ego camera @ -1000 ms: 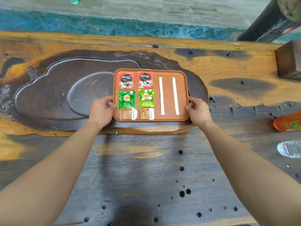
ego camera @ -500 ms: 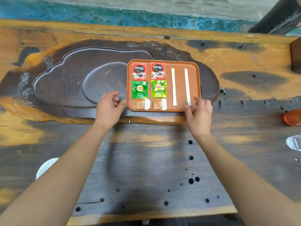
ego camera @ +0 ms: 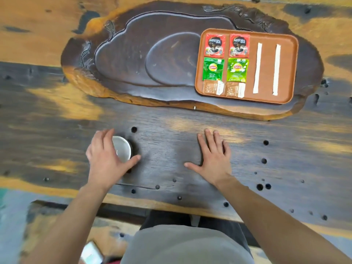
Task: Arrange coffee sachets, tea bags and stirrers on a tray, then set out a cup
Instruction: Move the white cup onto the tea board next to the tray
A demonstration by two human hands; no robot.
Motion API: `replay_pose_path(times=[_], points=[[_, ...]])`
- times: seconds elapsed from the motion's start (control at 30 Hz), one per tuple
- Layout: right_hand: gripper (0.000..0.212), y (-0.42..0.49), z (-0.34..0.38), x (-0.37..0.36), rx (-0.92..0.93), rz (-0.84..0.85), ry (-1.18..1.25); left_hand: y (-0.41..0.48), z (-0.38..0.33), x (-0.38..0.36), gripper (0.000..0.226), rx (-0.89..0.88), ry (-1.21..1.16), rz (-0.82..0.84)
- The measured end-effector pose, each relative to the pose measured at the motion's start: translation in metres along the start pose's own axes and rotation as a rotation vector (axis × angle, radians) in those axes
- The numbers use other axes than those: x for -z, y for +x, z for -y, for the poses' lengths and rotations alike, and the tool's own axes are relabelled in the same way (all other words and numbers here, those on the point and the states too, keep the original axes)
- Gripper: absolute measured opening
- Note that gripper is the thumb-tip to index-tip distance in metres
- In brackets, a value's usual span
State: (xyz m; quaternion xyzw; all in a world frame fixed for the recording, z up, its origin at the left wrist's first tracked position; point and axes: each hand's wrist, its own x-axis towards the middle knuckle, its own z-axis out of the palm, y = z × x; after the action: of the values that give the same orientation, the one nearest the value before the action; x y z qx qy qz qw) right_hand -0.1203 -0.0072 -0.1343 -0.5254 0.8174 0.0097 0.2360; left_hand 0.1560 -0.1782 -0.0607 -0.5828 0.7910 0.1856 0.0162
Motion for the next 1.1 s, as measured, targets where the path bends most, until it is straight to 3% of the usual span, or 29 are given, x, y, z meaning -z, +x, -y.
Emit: replay_pose_path(times=[0.17,0.43,0.77,1.1], points=[[0.109,-0.002,0.003,-0.002,0.005,0.004,-0.039,-0.015,0.025,-0.014,0.135,0.114,0.012,0.063],[0.107,-0.002,0.005,-0.002,0.003,-0.008,-0.018,-0.019,0.024,-0.017,0.123,0.192,-0.139,0.042],[0.106,-0.003,0.004,-0.001,0.006,-0.007,0.003,-0.021,0.017,-0.014,0.123,0.250,-0.187,0.037],[0.106,0.001,-0.002,-0.001,-0.001,-0.018,0.090,0.019,-0.047,-0.004,0.120,0.044,-0.250,0.051]])
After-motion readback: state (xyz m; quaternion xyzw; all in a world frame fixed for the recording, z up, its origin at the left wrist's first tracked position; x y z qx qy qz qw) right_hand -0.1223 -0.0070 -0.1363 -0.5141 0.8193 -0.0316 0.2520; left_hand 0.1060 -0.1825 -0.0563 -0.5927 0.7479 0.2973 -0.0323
